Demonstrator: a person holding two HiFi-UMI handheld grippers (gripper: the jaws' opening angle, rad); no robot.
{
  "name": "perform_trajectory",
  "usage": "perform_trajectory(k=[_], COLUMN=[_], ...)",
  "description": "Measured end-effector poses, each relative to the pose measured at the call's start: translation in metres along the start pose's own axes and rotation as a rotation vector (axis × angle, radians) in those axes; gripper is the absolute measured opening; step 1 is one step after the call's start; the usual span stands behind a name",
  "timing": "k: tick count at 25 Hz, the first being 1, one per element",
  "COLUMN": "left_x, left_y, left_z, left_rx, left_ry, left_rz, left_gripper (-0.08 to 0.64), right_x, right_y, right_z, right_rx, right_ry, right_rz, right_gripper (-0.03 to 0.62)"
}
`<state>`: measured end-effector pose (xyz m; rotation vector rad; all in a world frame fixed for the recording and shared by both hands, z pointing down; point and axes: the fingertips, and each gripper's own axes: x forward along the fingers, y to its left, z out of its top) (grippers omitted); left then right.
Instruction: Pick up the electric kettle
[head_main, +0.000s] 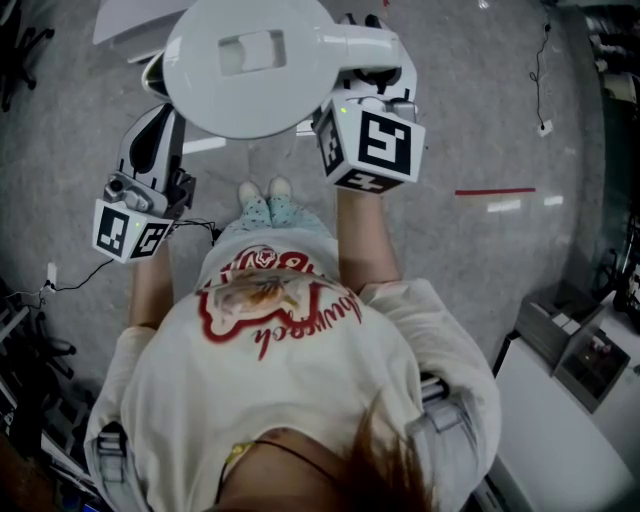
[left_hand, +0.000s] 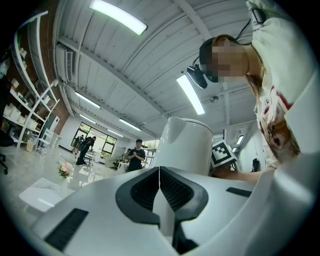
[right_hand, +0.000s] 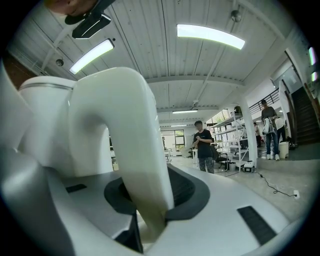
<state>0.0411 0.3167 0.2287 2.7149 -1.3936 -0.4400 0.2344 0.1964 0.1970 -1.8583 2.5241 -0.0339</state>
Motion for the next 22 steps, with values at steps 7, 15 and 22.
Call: perform_trajectory(k=[7, 15, 22], left_x=[-0.006, -0.005, -0.005], left_y=[0.006, 0.004, 0.009], left_z=[-0.001, 0.005, 0.006], left_rx=[0.005, 0.009, 0.002], left_ry=[0.001, -0.004, -0.011], left_rz=[-0.018, -0.020, -0.017], left_gripper=[0.013, 0.012, 0.013], right_x=[0.001, 0.000, 0.003], right_y=[0.009, 0.008, 0.011], right_z=[-0.012, -0.007, -0.010], right_rx=[0.018, 0.010, 0.027], right_ry=[0.020, 0.026, 0.036], right_rz=[-0.001, 0.005, 0.016], right_gripper=[0.101, 0.101, 0.101])
